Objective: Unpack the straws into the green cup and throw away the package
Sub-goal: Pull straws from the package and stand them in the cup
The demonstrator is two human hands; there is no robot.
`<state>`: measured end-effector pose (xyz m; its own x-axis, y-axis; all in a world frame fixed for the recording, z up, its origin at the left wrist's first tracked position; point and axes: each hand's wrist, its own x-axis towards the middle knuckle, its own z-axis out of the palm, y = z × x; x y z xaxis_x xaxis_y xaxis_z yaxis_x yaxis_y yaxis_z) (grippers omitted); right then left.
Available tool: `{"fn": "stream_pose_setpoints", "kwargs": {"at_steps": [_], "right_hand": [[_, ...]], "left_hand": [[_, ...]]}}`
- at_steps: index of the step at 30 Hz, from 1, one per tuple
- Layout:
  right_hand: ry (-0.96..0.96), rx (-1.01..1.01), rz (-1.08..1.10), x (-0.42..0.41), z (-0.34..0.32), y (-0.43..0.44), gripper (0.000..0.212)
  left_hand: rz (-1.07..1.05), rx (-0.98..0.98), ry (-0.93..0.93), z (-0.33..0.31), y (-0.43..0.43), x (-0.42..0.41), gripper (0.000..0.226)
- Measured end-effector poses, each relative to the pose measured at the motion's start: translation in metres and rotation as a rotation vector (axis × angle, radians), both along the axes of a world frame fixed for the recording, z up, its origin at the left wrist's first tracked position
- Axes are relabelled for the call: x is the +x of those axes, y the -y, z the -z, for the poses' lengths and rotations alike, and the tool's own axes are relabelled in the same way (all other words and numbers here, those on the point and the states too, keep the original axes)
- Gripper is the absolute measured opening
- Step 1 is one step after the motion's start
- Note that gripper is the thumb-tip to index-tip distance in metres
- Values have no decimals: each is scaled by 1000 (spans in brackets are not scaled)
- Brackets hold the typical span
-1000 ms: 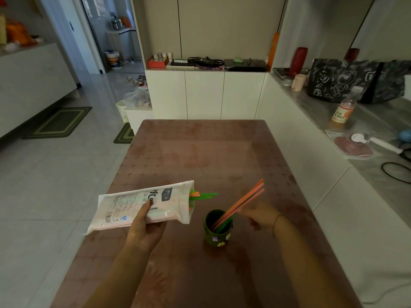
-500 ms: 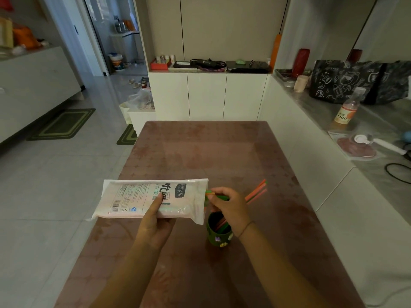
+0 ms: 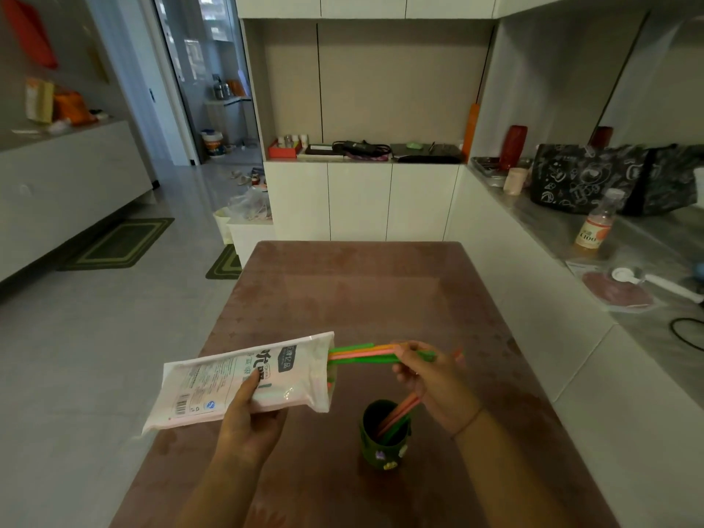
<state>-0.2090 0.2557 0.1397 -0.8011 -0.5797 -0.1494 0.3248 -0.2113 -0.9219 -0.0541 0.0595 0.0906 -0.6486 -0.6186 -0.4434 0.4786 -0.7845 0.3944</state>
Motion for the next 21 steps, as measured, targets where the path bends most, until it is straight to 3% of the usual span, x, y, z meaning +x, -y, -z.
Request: {"fn": "stream_pose_setpoints", "kwargs": {"at_steps": [3,5,10,16,19,21], "right_hand": [[183,-203,14,12,8,8,20],[219,-221,31,18,13,14,20],[120,-139,147,14,10,18,14],[16,-108,292,-8,1,2,33],[-4,-69,263,-5,2,6,30],[2,-65,219,0,4,11,17]], "left_hand": [[14,17,2,0,-5,-6,41],[29,31,3,0,-10,-11,40],[19,57,-8,-1,-15,-13,46],[-29,65,-2,-1,1,-5,51],[2,57,-3,-1,-5,-7,47],[28,46,-6,0,-11,-9,41]]}}
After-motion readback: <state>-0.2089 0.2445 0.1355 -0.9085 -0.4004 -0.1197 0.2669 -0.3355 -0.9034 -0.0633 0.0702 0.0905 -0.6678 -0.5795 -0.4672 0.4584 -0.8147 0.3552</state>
